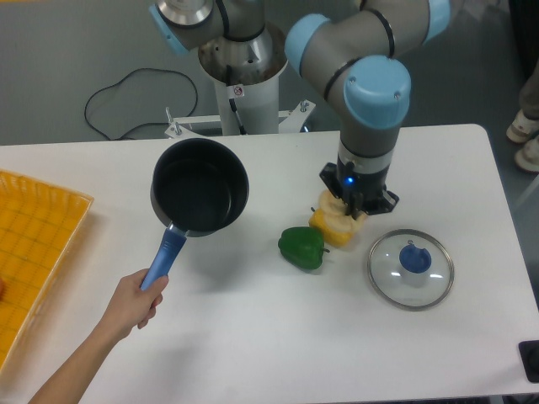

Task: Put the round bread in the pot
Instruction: 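Carry the bread over the black saucepan and lower it inside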

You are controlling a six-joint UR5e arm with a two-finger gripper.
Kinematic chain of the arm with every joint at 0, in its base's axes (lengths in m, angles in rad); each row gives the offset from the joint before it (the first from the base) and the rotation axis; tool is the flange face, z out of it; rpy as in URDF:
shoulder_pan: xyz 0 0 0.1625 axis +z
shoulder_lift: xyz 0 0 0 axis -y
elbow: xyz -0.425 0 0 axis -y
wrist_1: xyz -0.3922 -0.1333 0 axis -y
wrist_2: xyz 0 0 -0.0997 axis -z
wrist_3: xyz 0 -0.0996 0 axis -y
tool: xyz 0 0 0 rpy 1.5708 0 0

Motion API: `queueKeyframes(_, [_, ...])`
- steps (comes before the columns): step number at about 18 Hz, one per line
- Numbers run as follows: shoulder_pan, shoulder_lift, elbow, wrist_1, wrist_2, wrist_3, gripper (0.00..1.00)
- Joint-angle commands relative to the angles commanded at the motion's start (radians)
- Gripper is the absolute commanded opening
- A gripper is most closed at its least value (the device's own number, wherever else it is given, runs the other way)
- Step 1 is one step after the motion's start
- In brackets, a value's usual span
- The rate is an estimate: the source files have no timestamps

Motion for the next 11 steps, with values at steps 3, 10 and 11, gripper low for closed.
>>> queueKeyframes(3, [-0.044,0.055,-0.032,-0.003,-0.006,-0.055,0.06])
queueKeyframes(10, [-0.228,0.111,-0.086,0.007,-0.002,-0.229,0.07])
queueKeyframes(11, [-0.25,0.109,-0.091,0.009,0.0,-0.25,0.08])
